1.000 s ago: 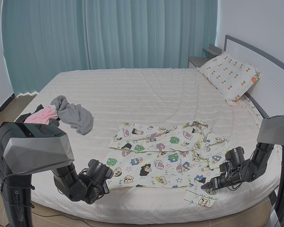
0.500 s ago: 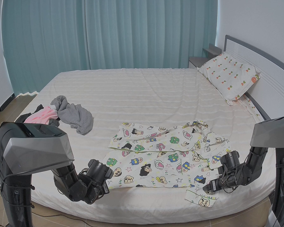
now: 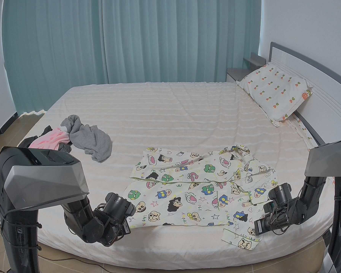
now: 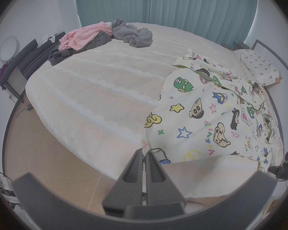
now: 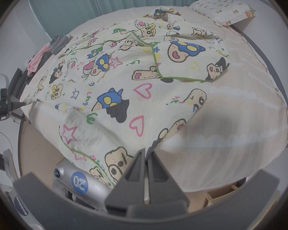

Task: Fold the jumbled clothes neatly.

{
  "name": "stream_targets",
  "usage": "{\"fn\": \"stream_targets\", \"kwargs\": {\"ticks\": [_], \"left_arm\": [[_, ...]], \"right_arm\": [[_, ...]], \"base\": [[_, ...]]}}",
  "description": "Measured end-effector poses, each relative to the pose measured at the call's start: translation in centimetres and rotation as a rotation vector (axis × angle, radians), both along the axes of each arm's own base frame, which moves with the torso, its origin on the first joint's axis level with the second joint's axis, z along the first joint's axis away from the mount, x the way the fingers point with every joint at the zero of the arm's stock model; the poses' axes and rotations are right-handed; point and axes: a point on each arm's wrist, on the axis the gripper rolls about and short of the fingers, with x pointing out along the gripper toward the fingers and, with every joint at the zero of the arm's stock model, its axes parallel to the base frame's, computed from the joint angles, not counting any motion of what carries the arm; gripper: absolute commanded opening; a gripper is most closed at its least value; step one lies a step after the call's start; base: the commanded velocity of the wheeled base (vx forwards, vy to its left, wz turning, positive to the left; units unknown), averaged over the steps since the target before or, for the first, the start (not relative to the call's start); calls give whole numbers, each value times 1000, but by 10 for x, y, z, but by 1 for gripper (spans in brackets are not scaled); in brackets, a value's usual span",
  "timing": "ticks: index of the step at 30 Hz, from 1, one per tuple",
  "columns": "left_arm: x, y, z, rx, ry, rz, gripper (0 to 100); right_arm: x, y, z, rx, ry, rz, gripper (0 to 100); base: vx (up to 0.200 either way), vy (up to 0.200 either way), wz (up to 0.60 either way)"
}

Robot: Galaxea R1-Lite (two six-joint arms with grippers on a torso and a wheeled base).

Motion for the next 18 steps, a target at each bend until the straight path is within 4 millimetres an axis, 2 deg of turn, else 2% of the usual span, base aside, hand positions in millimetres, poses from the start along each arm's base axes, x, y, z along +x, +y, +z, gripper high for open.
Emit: {"fn": "stream_targets", "kwargs": {"ticks": [18], "left_arm": [[-11,5,-3,31,39,-23,0]], "right_arm": [[-24,-22,7,-57,49,41,0]], "base": [[0,0,0]]}}
